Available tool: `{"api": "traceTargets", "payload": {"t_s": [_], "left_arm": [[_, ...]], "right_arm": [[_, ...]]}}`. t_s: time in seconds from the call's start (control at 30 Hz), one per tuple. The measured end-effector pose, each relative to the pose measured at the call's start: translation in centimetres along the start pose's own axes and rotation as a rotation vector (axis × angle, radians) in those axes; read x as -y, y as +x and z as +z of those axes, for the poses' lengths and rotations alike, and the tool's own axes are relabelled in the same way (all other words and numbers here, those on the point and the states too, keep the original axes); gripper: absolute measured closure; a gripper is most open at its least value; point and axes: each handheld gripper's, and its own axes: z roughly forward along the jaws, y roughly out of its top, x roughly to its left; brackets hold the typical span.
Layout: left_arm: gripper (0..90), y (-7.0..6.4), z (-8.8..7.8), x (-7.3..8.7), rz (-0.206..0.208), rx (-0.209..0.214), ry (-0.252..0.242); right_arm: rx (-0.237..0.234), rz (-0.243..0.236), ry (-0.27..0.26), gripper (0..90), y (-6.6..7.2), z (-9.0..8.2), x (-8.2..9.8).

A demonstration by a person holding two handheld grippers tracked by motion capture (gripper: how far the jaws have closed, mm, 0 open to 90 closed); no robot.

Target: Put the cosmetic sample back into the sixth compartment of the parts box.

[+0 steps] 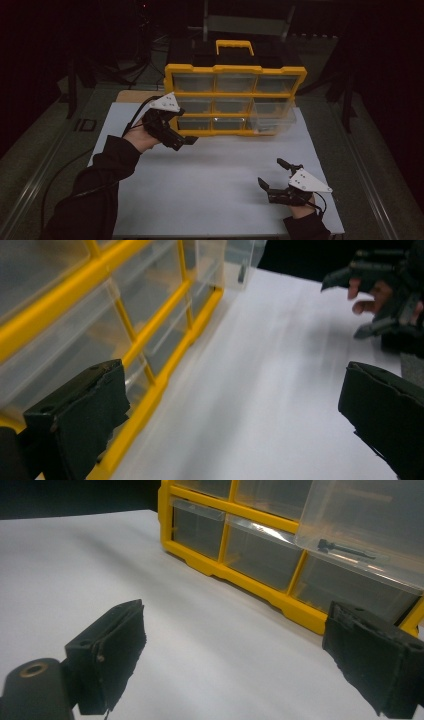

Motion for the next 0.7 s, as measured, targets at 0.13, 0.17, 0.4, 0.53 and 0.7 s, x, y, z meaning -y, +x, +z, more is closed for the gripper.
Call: {"api": "traceTargets", "payload": {"t_s": [0.13, 0.17, 0.4, 0.53, 0.7], "left_arm": [[0.1, -0.1, -0.9, 1.6, -0.022, -0.005, -0.008], [0.1, -0.2, -1.1, 2.0, -0.026, -0.016, -0.008], [0.1, -0.6, -2.3, 5.2, -0.073, -0.055, -0.026], [0.1, -0.6, -3.0, 7.0, -0.102, -0.083, -0.027], [0.1, -0.8, -3.8, 8.6, -0.130, -0.115, -0.033]], "right_arm": [[0.001, -0.003, 0.001, 10.1, 0.0, 0.0, 0.0], [0.001, -0.002, -0.001, 10.1, 0.0, 0.0, 0.0], [-0.002, -0.002, -0.002, 10.1, 0.0, 0.0, -0.1], [-0.001, -0.005, 0.000, 10.2, 0.0, 0.1, 0.0], [-0.001, -0.006, -0.001, 10.1, 0.1, 0.1, 0.0]]}}
